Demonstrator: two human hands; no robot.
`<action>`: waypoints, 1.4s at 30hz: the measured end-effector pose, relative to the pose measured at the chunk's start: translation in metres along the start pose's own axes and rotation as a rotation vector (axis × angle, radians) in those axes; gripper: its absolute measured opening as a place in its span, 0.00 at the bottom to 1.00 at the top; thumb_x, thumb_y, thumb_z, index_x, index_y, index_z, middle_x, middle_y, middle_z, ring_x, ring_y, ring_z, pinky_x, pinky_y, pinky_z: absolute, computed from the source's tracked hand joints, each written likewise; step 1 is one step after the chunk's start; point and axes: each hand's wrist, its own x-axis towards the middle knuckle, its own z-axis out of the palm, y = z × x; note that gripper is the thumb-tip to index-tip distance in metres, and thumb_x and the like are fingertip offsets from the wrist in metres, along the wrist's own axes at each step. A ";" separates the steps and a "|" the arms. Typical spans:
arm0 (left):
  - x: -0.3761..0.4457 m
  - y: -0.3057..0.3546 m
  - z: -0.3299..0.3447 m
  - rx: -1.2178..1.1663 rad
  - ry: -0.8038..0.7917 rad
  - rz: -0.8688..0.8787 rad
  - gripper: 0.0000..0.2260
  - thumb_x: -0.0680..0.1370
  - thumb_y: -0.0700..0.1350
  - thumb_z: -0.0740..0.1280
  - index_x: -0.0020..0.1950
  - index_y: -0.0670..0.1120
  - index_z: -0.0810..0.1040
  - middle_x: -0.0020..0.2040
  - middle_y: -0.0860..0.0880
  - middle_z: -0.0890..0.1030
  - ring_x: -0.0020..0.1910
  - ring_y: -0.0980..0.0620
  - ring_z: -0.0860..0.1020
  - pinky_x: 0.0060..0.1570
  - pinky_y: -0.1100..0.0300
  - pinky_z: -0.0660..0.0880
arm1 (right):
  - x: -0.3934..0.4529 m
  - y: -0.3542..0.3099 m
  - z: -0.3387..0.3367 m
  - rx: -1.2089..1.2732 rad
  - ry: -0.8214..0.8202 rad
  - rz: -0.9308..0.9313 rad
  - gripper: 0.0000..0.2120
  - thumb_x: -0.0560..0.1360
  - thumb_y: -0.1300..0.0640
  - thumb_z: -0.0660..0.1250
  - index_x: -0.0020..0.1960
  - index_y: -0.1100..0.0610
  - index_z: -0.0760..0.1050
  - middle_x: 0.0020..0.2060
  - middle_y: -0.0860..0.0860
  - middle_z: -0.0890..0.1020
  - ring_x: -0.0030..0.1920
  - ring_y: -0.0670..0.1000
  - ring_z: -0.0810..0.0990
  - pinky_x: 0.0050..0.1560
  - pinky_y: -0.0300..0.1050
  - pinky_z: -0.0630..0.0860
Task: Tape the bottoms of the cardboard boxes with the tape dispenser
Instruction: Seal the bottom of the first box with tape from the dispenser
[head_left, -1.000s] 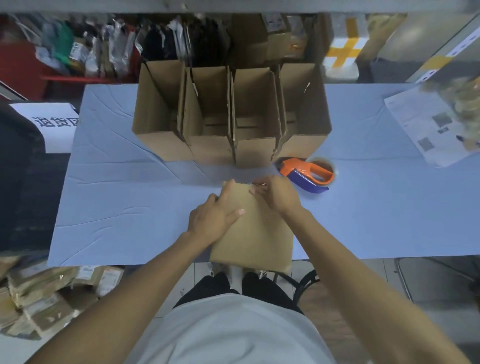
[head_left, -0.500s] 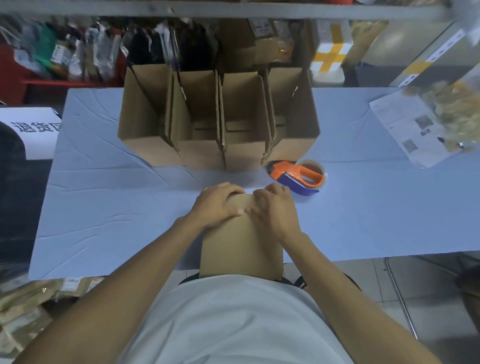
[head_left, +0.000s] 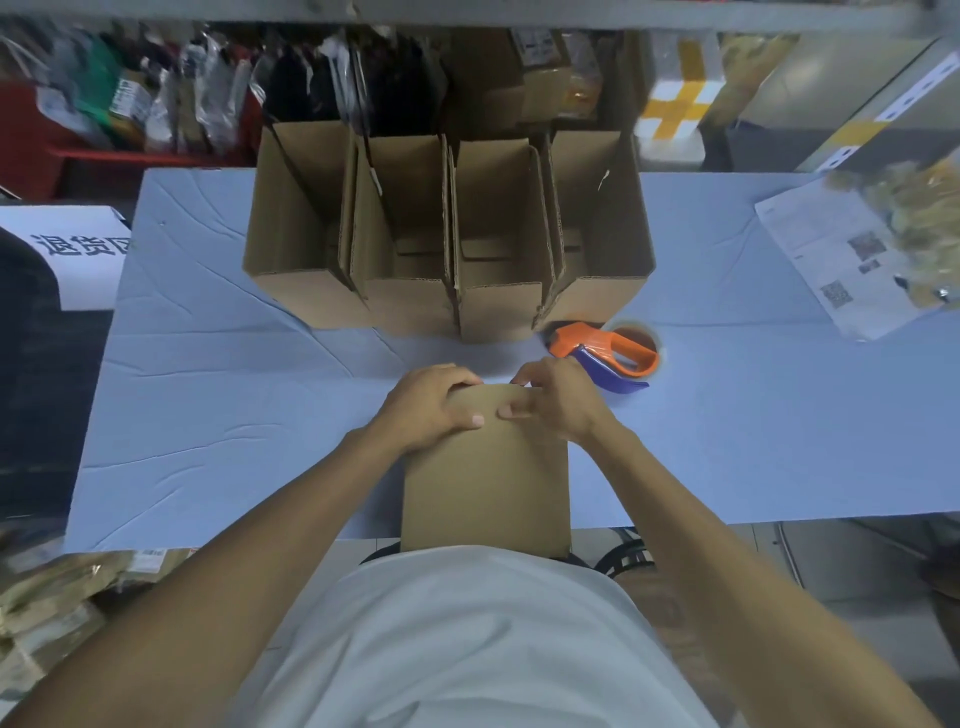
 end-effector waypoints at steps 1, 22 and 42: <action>-0.001 -0.001 0.000 -0.006 0.006 0.007 0.16 0.73 0.49 0.73 0.60 0.50 0.79 0.54 0.54 0.79 0.55 0.51 0.77 0.56 0.51 0.73 | 0.001 0.000 0.001 0.054 0.004 0.024 0.19 0.68 0.48 0.78 0.54 0.57 0.82 0.49 0.55 0.82 0.55 0.61 0.76 0.53 0.52 0.75; 0.002 -0.001 0.007 -0.015 0.119 -0.032 0.13 0.79 0.48 0.67 0.62 0.50 0.81 0.54 0.52 0.77 0.55 0.51 0.75 0.55 0.51 0.73 | 0.008 0.009 0.014 0.341 -0.030 0.008 0.17 0.74 0.56 0.74 0.62 0.50 0.79 0.50 0.46 0.80 0.53 0.49 0.77 0.52 0.44 0.75; 0.004 -0.008 0.021 0.099 0.279 0.013 0.11 0.80 0.51 0.64 0.58 0.53 0.83 0.49 0.51 0.74 0.54 0.50 0.68 0.48 0.56 0.68 | 0.002 0.020 0.045 0.413 0.225 -0.103 0.08 0.77 0.57 0.70 0.54 0.49 0.84 0.49 0.41 0.81 0.54 0.46 0.80 0.57 0.42 0.74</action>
